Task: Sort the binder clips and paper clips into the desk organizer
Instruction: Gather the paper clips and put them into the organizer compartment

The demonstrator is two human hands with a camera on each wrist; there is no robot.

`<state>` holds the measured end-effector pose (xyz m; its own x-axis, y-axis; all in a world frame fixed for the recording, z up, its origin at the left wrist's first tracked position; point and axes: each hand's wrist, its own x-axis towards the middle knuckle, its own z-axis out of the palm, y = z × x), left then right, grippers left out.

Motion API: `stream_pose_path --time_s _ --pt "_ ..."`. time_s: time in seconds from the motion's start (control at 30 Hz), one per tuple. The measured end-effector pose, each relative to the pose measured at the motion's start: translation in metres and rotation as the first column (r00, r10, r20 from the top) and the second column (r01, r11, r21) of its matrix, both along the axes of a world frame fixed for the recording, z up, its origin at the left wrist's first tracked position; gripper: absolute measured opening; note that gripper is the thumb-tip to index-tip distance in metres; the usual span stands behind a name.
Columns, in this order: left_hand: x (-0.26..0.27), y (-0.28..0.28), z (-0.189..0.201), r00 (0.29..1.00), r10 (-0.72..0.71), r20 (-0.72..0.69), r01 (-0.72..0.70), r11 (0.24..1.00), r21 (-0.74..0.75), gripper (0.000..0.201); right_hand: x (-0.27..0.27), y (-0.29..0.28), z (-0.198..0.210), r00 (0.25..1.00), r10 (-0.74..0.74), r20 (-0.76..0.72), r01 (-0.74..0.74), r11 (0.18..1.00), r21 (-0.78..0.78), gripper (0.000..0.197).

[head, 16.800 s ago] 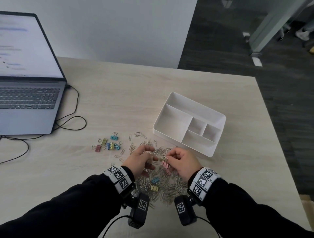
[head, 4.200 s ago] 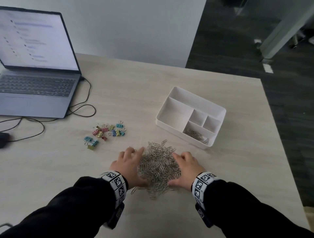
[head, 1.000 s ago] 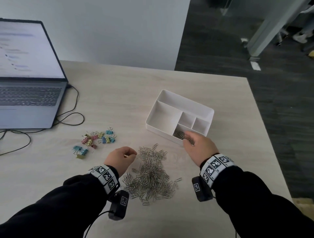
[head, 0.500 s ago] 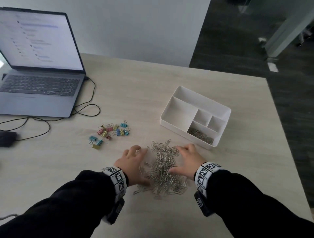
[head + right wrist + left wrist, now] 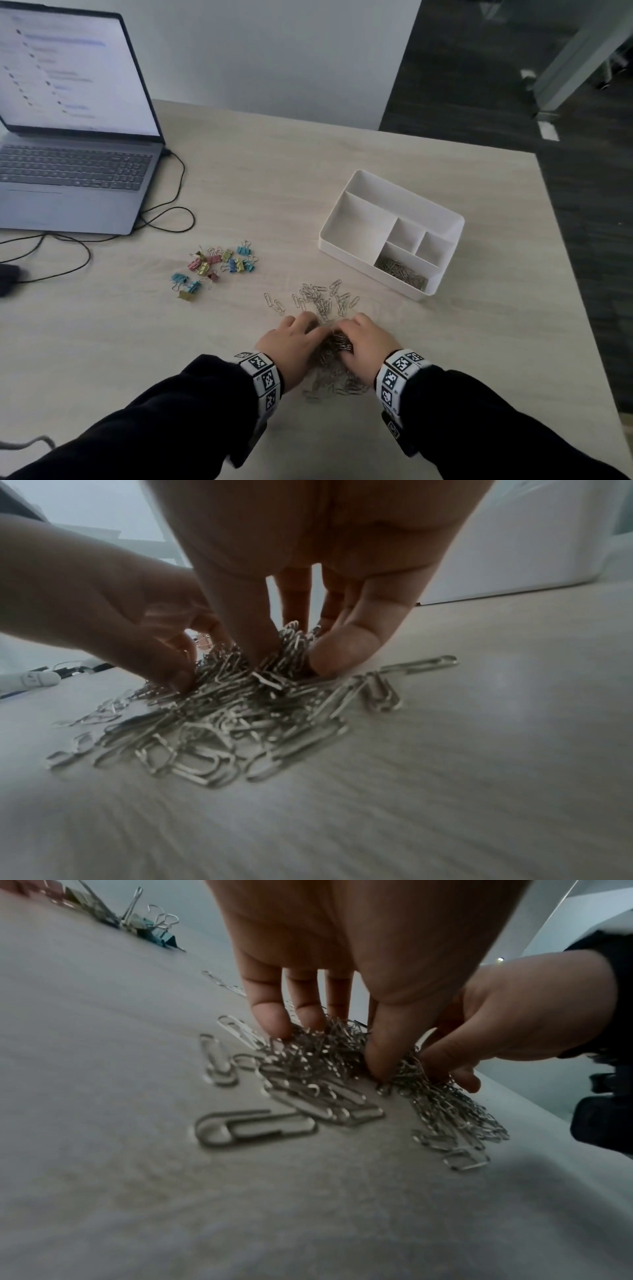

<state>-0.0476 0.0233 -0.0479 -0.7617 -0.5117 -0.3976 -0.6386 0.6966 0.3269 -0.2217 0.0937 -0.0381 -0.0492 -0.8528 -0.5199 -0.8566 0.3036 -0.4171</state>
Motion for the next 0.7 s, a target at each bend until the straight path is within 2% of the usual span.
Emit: stream_pose_path --time_s 0.23,0.37,0.53,0.7 --pt "-0.014 -0.023 0.006 0.980 0.182 -0.080 -0.163 0.966 0.203 0.024 -0.012 0.003 -0.003 0.974 -0.185 0.132 0.187 0.982 -0.003 0.021" --pt "-0.015 -0.032 0.018 0.917 0.377 -0.131 -0.321 0.893 0.316 0.006 -0.024 0.007 0.001 0.921 -0.326 0.213 0.325 0.945 0.040 0.013" --pt "-0.018 -0.039 0.029 0.827 0.556 -0.083 -0.455 0.749 0.481 0.003 -0.045 0.017 0.004 0.793 -0.513 0.327 0.509 0.854 0.105 0.025" --pt "-0.039 -0.047 0.038 0.777 0.622 -0.093 -0.471 0.673 0.570 0.006 -0.066 0.018 0.015 0.637 -0.622 0.454 0.643 0.754 0.131 0.019"
